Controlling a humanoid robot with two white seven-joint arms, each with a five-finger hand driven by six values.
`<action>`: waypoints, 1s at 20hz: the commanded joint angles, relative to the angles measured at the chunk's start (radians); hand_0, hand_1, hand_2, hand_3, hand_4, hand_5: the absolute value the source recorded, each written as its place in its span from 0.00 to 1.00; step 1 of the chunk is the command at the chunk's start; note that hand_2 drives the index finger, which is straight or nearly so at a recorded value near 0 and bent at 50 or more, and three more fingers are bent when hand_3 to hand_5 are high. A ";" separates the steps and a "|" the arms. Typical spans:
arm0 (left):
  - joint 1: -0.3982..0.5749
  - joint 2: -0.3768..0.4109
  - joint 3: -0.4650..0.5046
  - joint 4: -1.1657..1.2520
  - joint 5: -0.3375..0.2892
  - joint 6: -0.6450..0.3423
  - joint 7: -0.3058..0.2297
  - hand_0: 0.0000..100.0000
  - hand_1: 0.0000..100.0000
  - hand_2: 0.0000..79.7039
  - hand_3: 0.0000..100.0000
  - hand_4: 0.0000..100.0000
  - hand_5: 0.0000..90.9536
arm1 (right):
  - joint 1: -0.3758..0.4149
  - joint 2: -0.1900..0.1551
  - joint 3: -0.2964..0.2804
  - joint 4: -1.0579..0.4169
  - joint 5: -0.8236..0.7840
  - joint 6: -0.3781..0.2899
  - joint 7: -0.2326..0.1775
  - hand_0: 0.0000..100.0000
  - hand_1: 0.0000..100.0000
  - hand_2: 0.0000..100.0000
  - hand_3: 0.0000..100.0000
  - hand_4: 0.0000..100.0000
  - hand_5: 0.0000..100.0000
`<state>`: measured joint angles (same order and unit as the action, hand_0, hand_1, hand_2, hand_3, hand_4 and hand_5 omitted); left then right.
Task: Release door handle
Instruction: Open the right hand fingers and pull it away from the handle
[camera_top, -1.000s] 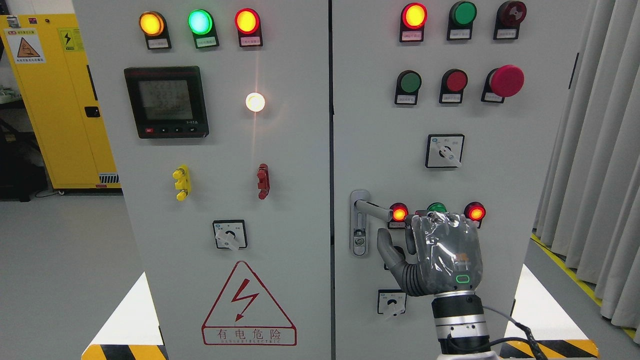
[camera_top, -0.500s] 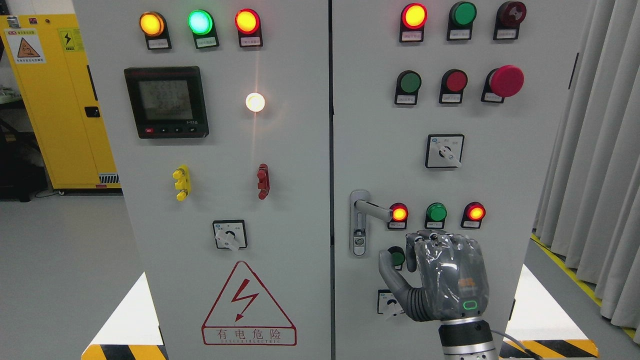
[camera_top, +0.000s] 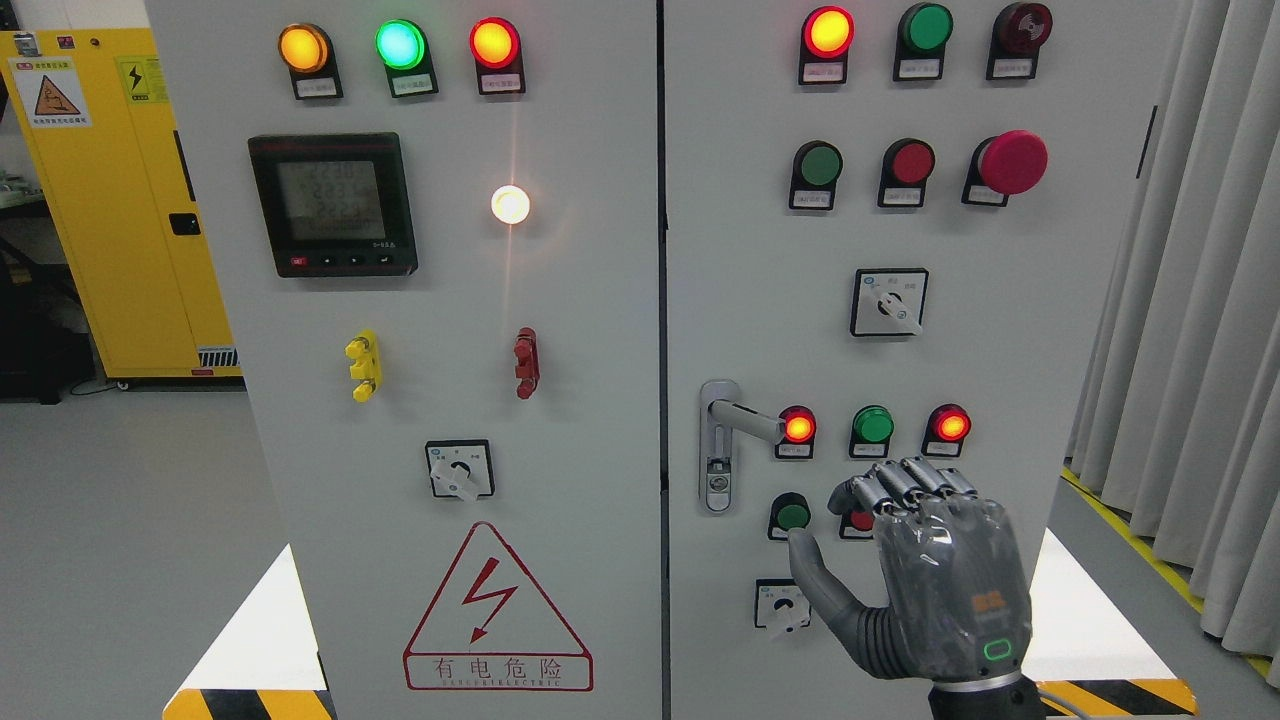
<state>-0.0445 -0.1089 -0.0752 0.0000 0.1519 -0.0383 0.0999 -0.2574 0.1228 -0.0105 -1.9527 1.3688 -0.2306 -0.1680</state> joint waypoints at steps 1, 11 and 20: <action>0.000 0.000 0.000 -0.012 0.000 0.000 0.000 0.12 0.56 0.00 0.00 0.00 0.00 | 0.014 0.000 -0.074 -0.040 -0.040 -0.012 -0.007 0.51 0.38 0.00 0.00 0.00 0.00; 0.000 0.000 0.000 -0.012 0.000 0.000 0.000 0.12 0.56 0.00 0.00 0.00 0.00 | 0.009 0.003 -0.060 -0.041 -0.042 -0.044 -0.007 0.50 0.38 0.00 0.00 0.00 0.00; 0.000 0.000 0.000 -0.012 0.000 0.000 0.000 0.12 0.56 0.00 0.00 0.00 0.00 | 0.009 0.006 -0.057 -0.044 -0.042 -0.044 -0.005 0.51 0.39 0.00 0.00 0.00 0.00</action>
<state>-0.0445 -0.1089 -0.0752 0.0000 0.1518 -0.0383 0.0999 -0.2480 0.1261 -0.0603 -1.9878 1.3280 -0.2741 -0.1790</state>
